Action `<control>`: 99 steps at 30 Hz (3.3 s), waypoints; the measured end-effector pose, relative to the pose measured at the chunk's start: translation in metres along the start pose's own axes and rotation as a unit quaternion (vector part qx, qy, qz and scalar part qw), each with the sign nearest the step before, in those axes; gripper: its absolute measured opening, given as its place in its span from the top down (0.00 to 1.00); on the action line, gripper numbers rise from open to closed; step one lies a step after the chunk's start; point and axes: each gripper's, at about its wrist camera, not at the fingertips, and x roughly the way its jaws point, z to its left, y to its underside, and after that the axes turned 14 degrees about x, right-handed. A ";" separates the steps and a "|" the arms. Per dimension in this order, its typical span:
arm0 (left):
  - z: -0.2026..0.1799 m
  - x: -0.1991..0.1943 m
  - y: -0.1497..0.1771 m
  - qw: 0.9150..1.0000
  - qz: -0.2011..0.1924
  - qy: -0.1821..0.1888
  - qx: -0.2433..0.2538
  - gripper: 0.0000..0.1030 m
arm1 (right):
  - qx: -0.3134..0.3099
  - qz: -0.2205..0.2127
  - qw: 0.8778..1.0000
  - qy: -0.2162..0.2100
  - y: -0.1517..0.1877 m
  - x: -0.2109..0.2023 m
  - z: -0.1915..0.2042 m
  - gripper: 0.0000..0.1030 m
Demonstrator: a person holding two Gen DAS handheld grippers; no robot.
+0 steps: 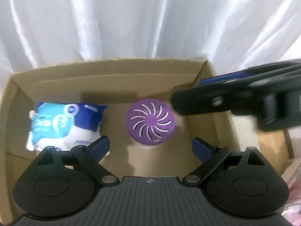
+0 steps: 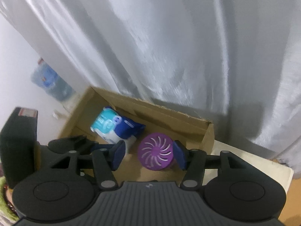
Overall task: Organize objects
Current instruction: 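Open the right gripper to release the can beside the wipes and withdraw, then reach the right gripper down to the red toothpaste tube and close, then hold the red toothpaste tube upright in the right gripper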
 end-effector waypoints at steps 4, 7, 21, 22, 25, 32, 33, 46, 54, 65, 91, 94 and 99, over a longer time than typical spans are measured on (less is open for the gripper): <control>0.004 -0.032 0.011 0.999 -0.032 -0.004 -0.010 0.06 | 0.020 -0.045 0.998 -0.041 0.019 -0.038 0.001 0.35; 0.003 -0.060 0.030 0.998 -0.058 -0.020 -0.018 0.04 | 0.030 -0.070 0.995 -0.068 0.041 -0.063 0.002 0.34; -0.001 -0.126 0.165 0.981 -0.110 -0.079 -0.139 0.02 | 0.064 -0.059 0.987 -0.133 0.141 -0.091 0.002 0.30; -0.002 -0.127 0.173 0.980 -0.111 -0.083 -0.145 0.02 | 0.060 -0.051 0.988 -0.130 0.145 -0.087 0.007 0.30; -0.003 -0.118 0.198 0.975 -0.110 -0.095 -0.168 0.02 | 0.041 -0.034 0.991 -0.125 0.153 -0.075 0.024 0.30; -0.006 -0.101 0.230 0.970 -0.088 -0.111 -0.196 0.08 | -0.013 0.011 0.993 -0.119 0.168 -0.034 0.072 0.30; -0.006 -0.098 0.233 0.970 -0.087 -0.113 -0.195 0.09 | -0.019 0.018 0.993 -0.116 0.171 -0.025 0.078 0.30; 0.011 -0.066 0.241 0.974 -0.080 -0.113 -0.178 0.32 | -0.088 0.072 0.993 -0.043 0.184 0.083 0.129 0.32; 0.020 -0.057 0.241 0.976 -0.086 -0.097 -0.176 0.37 | -0.104 0.106 0.989 -0.014 0.189 0.117 0.133 0.32; 0.024 -0.059 0.250 0.977 -0.099 -0.066 -0.178 0.39 | -0.061 0.132 0.989 -0.014 0.187 0.131 0.122 0.41; 0.006 -0.096 0.314 0.977 -0.075 -0.025 -0.196 0.47 | -0.054 0.191 0.979 -0.051 0.228 0.118 0.137 0.54; 0.001 -0.098 0.317 0.977 -0.073 -0.022 -0.200 0.47 | -0.056 0.193 0.978 -0.051 0.234 0.116 0.137 0.54; -0.009 -0.102 0.324 0.974 -0.075 -0.010 -0.212 0.47 | -0.060 0.197 0.977 -0.049 0.242 0.111 0.135 0.54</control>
